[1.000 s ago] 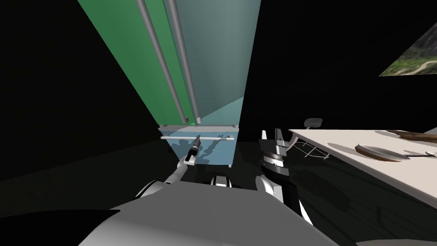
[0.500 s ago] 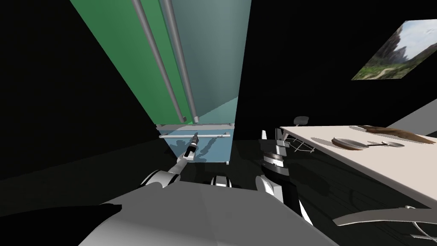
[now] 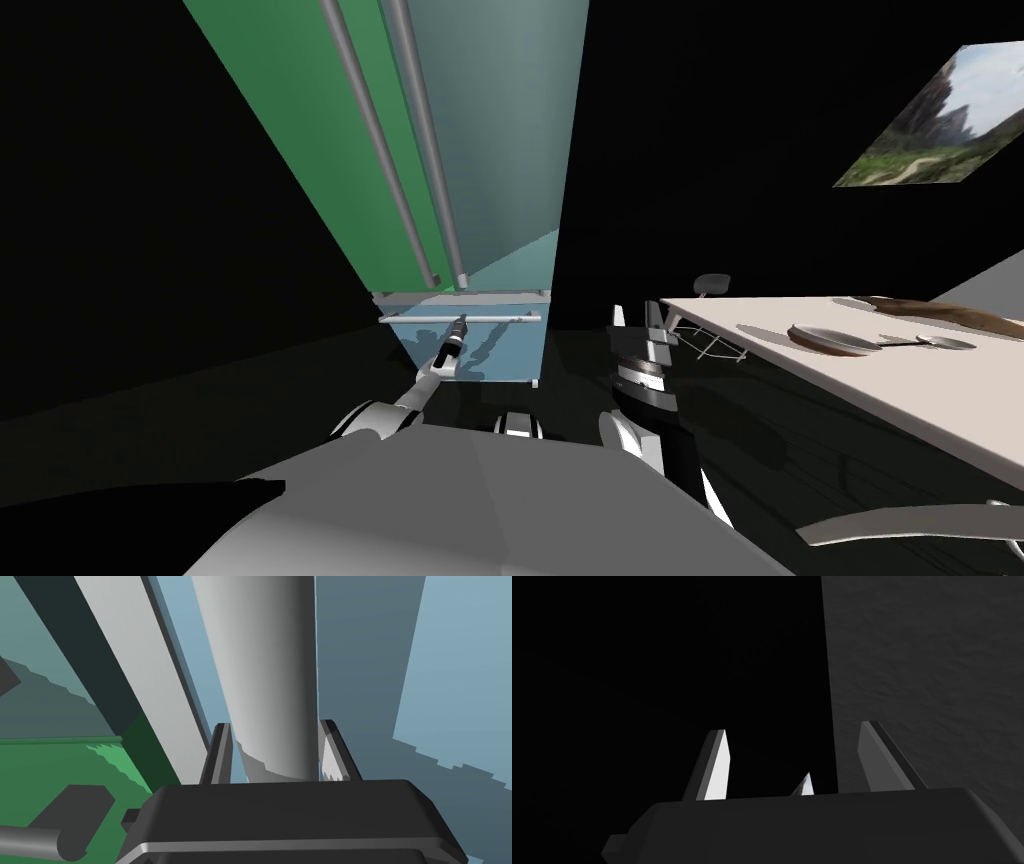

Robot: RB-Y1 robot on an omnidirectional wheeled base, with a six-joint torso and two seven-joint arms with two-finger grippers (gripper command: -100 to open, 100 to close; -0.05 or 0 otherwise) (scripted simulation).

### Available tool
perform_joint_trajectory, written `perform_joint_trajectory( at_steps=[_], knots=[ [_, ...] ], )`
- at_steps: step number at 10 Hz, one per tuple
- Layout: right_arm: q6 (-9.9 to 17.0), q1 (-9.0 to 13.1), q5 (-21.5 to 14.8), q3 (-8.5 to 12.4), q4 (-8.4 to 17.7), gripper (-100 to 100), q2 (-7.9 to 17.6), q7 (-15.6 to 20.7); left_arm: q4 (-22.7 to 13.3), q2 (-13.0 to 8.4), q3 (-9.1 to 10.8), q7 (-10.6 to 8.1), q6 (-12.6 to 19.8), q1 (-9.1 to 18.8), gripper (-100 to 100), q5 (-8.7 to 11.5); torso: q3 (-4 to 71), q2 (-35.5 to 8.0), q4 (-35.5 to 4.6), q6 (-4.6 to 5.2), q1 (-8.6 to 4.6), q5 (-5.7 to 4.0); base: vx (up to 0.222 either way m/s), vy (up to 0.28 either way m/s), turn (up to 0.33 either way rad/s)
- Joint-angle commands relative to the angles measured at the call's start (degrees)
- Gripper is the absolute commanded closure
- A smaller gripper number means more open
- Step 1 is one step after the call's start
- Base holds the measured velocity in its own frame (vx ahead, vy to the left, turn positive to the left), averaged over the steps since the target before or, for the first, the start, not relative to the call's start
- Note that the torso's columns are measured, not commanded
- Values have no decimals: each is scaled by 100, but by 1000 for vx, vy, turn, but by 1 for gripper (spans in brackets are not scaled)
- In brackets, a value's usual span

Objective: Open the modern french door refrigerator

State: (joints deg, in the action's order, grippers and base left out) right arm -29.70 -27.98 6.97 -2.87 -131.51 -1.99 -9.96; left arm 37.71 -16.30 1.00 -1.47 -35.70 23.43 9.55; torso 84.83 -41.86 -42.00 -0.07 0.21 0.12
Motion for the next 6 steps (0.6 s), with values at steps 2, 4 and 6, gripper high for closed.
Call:
perform_joint_trajectory(
  at_steps=[2, 4, 6],
  knots=[
    [0, 0, 0, 0, 0, 0, 0, 0, 790, 252, -228, -82, 166, -634, 100, -395, 6, 11, 17, 8, 7, 11, 98, 39, 107],
    [0, 0, 0, 0, 0, 0, 0, 0, 1074, 252, -228, -82, 166, -900, 100, -395, 3, 8, 24, 13, 3, 16, 67, 26, 27],
    [0, 0, 0, 0, 0, 0, 0, 0, 1563, 381, -328, -106, 282, -1172, 100, -576, 15, 30, 35, 15, 0, 18, 71, 12, 129]
  ],
)
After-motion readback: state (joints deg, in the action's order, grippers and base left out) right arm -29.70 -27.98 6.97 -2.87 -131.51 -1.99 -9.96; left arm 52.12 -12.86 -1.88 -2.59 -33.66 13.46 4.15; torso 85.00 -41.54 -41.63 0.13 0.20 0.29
